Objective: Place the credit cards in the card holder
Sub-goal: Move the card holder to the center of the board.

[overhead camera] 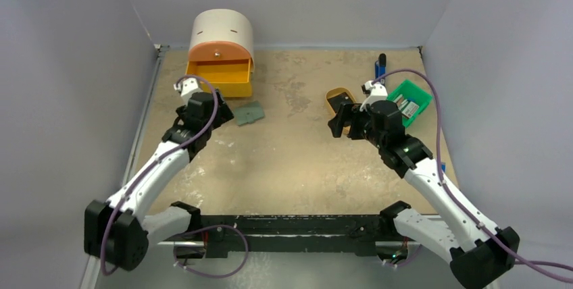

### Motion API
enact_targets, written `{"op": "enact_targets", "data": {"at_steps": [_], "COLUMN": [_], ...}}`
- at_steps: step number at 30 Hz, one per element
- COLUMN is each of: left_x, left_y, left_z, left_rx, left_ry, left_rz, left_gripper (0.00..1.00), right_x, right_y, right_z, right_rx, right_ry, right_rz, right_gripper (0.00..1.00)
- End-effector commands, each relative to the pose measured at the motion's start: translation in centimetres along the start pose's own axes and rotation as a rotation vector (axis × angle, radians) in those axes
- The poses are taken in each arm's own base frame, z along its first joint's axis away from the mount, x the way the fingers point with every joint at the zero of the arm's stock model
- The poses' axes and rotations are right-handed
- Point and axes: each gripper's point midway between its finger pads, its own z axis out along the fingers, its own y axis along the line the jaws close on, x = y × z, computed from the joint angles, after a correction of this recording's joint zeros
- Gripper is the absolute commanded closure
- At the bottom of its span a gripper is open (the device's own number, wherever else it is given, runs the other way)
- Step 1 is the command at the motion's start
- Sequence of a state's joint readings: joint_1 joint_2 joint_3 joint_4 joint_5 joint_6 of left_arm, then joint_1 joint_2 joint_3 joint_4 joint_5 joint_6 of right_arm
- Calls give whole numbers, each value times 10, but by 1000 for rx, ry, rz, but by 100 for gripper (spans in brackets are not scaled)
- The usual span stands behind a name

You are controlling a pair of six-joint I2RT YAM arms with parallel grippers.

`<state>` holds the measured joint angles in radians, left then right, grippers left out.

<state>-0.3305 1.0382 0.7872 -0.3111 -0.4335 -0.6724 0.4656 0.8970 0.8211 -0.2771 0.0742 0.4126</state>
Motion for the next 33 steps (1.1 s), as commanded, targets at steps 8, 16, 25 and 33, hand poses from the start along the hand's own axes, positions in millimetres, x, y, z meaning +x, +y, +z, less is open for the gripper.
{"op": "enact_targets", "data": {"at_steps": [8, 16, 25, 33], "left_x": [39, 54, 86, 96], "left_y": [-39, -22, -23, -22], "left_z": [30, 55, 88, 102], "left_rx": [135, 85, 55, 26], "left_ry": [46, -46, -3, 4], "left_rz": [-393, -488, -509, -538], "left_gripper": [6, 28, 32, 36], "right_x": [-13, -9, -12, -11], "right_y": [28, 23, 19, 13], "right_z": [7, 1, -11, -17], "right_rx": [-141, -134, -124, -102], "right_ry": [-38, -65, -93, -94], "right_rz": [-12, -12, -18, -30], "right_gripper": [8, 9, 9, 9]}}
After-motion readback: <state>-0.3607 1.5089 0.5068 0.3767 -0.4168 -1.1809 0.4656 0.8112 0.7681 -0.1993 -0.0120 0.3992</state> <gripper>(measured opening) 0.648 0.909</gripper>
